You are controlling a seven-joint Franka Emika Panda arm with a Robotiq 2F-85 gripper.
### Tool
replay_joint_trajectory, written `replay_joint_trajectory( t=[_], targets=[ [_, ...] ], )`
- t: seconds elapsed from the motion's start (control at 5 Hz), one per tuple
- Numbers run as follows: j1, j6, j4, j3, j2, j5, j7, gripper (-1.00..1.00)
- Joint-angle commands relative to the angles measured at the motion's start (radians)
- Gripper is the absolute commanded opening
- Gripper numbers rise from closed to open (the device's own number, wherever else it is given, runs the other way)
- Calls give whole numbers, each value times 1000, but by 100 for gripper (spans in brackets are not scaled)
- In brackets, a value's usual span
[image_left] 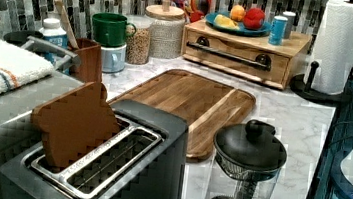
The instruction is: Open the drawer.
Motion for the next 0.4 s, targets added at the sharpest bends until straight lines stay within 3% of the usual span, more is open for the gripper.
replay_joint_trajectory(
  t=[0.2,0.4],
  targets=[
    [-42,118,-192,-33,-98,-11,-522,100],
    [-33,165,-239,-95,-115,-38,-727,100]
  ],
)
